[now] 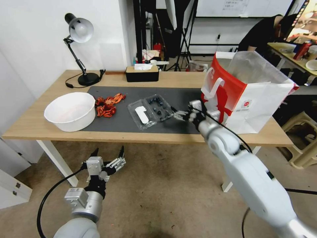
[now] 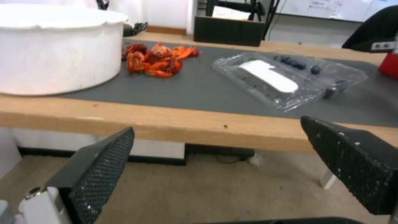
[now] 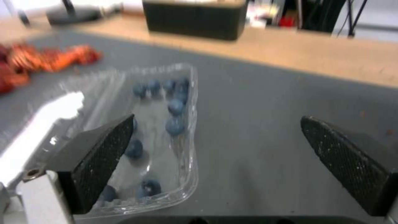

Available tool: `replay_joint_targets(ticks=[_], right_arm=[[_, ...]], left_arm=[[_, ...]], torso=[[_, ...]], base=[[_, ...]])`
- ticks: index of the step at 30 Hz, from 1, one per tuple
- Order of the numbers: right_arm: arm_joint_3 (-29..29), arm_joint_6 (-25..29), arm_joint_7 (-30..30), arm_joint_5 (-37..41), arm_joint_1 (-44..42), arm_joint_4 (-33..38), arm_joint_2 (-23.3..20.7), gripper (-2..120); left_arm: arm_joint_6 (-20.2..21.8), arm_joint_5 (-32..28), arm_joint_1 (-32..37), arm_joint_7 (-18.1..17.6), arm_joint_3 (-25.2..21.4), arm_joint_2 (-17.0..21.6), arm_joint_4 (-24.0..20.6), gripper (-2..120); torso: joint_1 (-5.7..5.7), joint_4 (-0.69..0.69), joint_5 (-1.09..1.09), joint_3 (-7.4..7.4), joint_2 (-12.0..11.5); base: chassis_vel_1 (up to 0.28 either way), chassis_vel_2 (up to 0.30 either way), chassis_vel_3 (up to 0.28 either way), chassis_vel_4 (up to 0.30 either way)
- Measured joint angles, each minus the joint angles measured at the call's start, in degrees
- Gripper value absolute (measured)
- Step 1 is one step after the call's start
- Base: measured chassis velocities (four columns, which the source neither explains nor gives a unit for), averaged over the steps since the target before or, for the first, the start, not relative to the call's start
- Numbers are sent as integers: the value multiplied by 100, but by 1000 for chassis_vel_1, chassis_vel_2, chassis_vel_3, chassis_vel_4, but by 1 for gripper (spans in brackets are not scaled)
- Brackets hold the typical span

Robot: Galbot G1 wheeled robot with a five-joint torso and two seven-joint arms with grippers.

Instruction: Close the takeout container lid, then place the container into the takeout bag.

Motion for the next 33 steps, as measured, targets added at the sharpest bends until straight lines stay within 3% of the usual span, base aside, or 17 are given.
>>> replay_joint_targets(ticks=[6, 20, 33], right_arm=[[-590, -1005, 20, 195, 722, -440, 38, 100], [-1137, -1127, -231, 172, 1399, -1055, 5, 100], [-1539, -1108, -871, 131, 1899, -1498, -200, 100]], left_arm=[[-20, -8, -14, -13, -2, -8, 76, 100], [-68, -46, -63, -78, -17, 57, 156, 100], [-66, -76, -109, -109, -8, 90, 193, 100]], torso=[[0, -1, -2, -1, 0], [0, -1, 0, 0, 1], [-1, -1, 0, -1, 1]], base=[[0, 0, 0, 0], [0, 0, 0, 0], [0, 0, 0, 0]])
